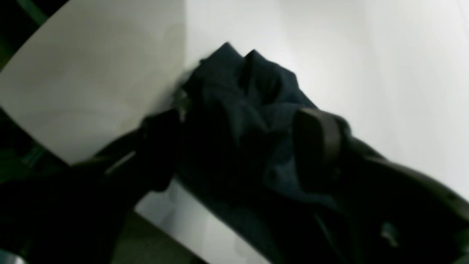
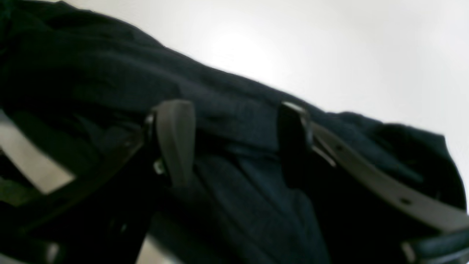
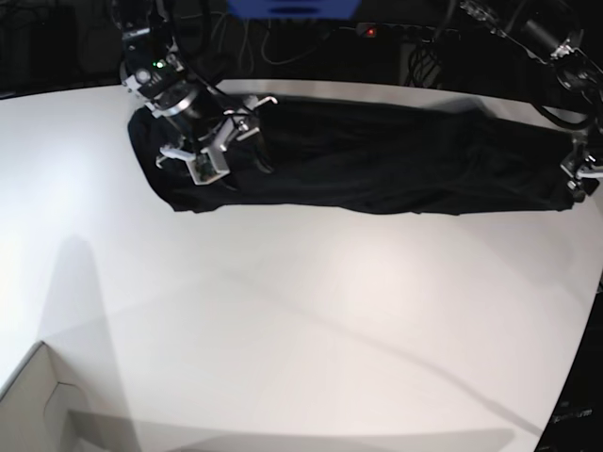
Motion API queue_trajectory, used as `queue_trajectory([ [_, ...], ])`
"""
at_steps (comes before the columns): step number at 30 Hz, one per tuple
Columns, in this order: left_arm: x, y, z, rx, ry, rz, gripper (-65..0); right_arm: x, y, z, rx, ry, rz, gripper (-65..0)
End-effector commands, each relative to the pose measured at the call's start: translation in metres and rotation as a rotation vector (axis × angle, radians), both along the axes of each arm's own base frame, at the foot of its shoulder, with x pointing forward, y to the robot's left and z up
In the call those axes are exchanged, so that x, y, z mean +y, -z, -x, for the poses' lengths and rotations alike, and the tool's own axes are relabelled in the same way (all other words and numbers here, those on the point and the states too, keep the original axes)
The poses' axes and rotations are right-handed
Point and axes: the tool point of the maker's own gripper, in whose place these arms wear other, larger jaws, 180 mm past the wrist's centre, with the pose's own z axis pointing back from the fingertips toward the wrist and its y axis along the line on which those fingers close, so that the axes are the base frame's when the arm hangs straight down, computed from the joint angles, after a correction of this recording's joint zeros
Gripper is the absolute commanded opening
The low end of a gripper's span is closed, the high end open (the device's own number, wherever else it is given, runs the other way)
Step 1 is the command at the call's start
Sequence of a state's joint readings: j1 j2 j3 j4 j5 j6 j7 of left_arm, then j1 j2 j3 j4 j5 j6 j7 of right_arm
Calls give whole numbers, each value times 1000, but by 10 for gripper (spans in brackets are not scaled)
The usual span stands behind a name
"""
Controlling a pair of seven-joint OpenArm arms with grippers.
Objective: Layout the t-shirt on the table in an organized manner, then fold the t-shirt properly
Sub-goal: 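Grasp both ends of the folded shirt bundle with both grippers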
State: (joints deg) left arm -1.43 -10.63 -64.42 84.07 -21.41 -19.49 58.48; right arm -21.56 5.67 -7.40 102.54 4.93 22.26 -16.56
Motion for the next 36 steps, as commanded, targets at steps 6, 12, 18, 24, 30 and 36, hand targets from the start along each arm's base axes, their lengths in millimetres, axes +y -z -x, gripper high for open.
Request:
queue_trajectory([
  [6, 20, -15, 5, -18, -19, -52, -131, 2, -12, 1, -35, 5, -32, -288],
  [12, 19, -3, 6, 8, -19, -23, -130, 3, -12, 1, -33, 5, -33, -288],
  [18, 41, 4, -1, 35, 10, -51, -129, 3, -12, 2, -32, 5, -33, -288],
  [24, 33, 13, -15, 28, 59, -70, -129, 3, -12, 2, -32, 6, -35, -288],
  [30, 29, 15, -17, 27, 69, -66, -129, 3, -12, 2, -32, 6, -35, -288],
  [36, 15, 15, -25, 26, 202, -89, -129, 3, -12, 1, -33, 6, -33, -288],
])
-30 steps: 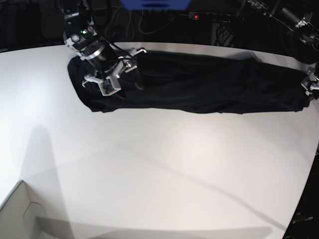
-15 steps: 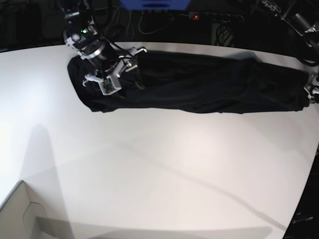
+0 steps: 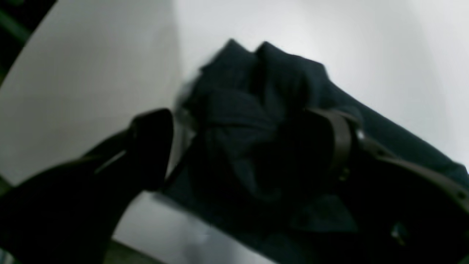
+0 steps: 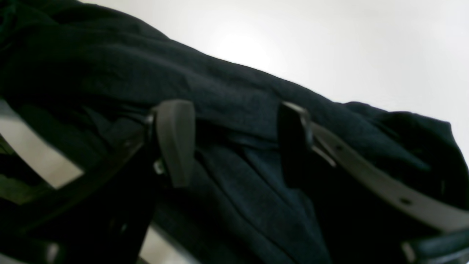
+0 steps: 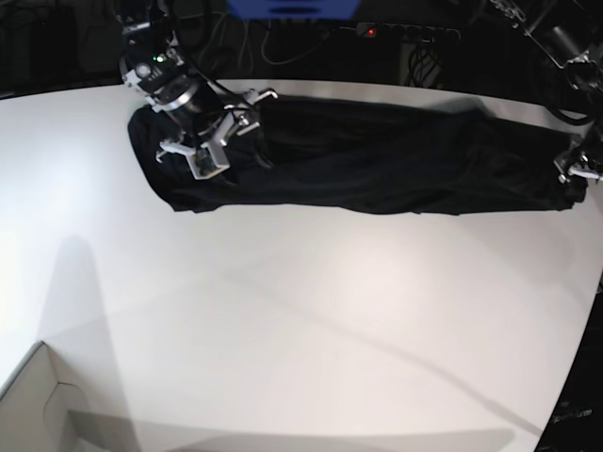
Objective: Layout the t-shirt on the table in an organized manner, then fold the t-shirt properly
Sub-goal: 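Grasp both ends of the folded shirt bundle with both grippers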
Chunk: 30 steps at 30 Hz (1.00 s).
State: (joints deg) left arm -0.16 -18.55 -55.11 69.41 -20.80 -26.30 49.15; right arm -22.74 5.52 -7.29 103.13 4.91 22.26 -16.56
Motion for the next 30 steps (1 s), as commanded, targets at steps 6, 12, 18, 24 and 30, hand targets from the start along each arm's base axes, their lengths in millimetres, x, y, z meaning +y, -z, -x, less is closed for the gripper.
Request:
queue_trajectory([
  [6, 1, -12, -13, -23, 78, -73, -129, 3, -13, -6, -45, 4, -31, -288],
  [12, -6, -5, -8, -34, 113, -104, -129, 2, -13, -6, -45, 4, -29, -288],
  [18, -4, 22, 9, 49, 100, -80, -129, 2, -13, -5, -44, 4, -29, -288],
  [24, -7, 41, 19, 92, 89, -38, -133, 1, -13, -5, -44, 4, -27, -288],
  [30, -10, 43, 19, 93, 90, -31, -238, 1, -13, -5, -45, 3, -26, -288],
])
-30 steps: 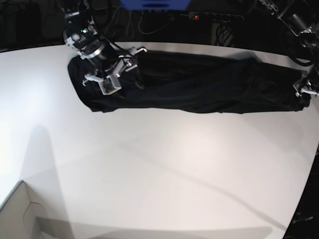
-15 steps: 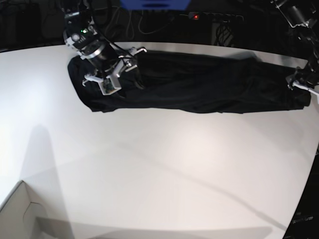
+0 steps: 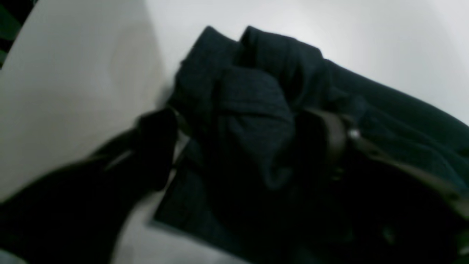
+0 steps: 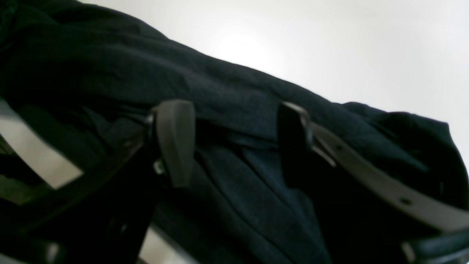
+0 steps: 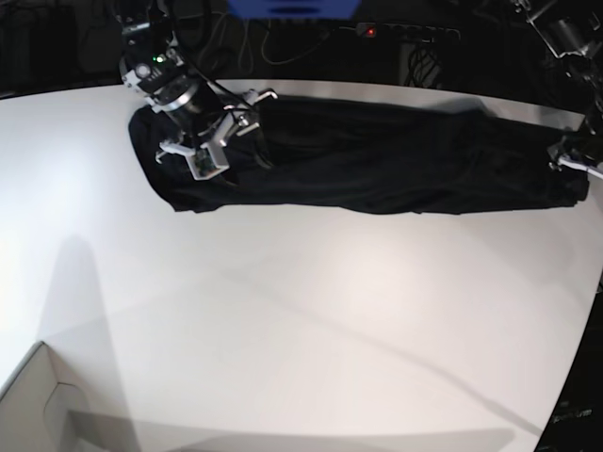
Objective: Layout the t-shirt on the table in an organized manner, then fold the t-shirt properly
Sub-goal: 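Grasp both ends of the folded shirt bundle with both grippers, then lift the bundle end with the left gripper and fold it toward the right gripper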
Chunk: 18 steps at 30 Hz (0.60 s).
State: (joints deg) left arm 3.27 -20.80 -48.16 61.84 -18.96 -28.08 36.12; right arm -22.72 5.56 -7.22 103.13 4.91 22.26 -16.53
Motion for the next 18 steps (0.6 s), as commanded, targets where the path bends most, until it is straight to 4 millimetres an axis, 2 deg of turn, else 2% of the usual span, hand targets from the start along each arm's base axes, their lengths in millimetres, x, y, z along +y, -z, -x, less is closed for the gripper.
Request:
queue_trajectory([
  [1, -5, 13, 12, 88, 10, 21, -289, 2, -14, -5, -47, 2, -27, -288],
  [3, -4, 10, 5, 75, 11, 19, -387, 1, -18, -5, -56, 5, -26, -288],
  [6, -5, 9, 4, 72, 11, 19, -495, -8, -27, -2, -73, 27, -20, -288],
  [8, -4, 8, 3, 66, 7, 22, -520, -10, -36, -2, -94, 33, -22, -288],
  [13, -2, 7, 3, 64, 4, 19, -530, -21, -37, 8, -84, 60, -7, -288],
  [14, -2, 6, 3, 63, 5, 16, -550, -22, -35, 10, -76, 62, -5, -288],
  [16, -1, 3, 0, 54, 8, 10, -637, -27, -33, 13, -67, 73, 2, -288],
  [18, 4, -10, -11, 28, 13, -16, -650, -30, -31, 15, -60, 80, 7, -288],
])
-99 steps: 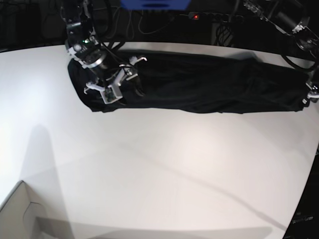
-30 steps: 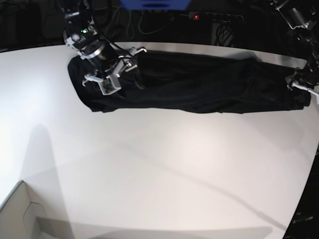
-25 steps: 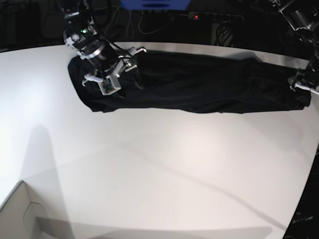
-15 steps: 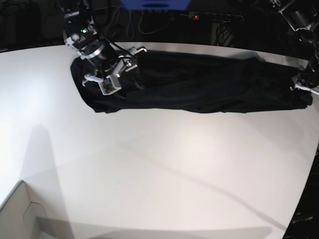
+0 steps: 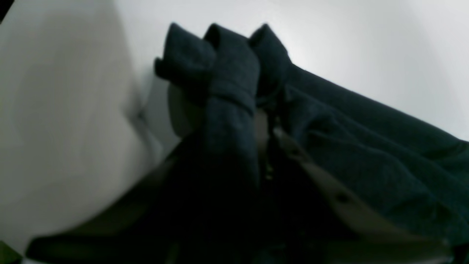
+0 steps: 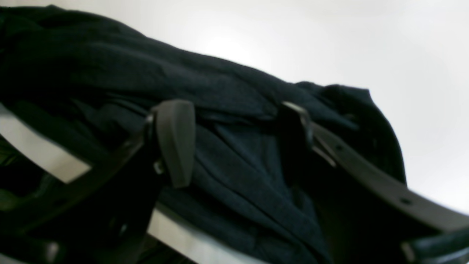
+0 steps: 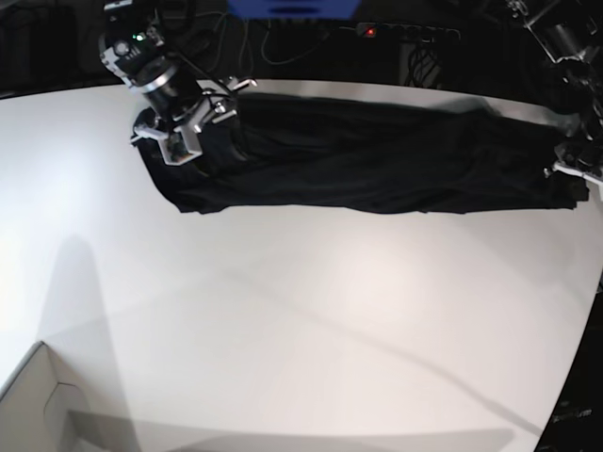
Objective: Layout the t-shirt on the table in an organized manner, then fold the t-shirt properly
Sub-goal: 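Lift the bundle end with the left gripper and fold it toward the right gripper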
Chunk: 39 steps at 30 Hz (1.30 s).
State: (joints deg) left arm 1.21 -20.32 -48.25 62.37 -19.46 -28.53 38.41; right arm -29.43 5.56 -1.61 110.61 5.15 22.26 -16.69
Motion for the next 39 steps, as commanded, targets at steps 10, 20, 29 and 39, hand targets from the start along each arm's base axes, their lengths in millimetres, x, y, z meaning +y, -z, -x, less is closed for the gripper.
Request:
queue_trajectory([
  [10, 30, -86, -30, -101, 50, -232, -648, -4, -7, 4, -22, 13, -14, -288],
  [20, 10, -148, -50, -235, 111, -356, -648, -20, -7, 2, -25, 53, 6, -288],
  [29, -81, -115, -46, -167, 296, -397, -648, -24, -8, 1, -26, 64, 12, -288],
  [39, -192, -106, -42, -152, 498, -455, -648, -24, -7, 1, -25, 64, 12, -288],
])
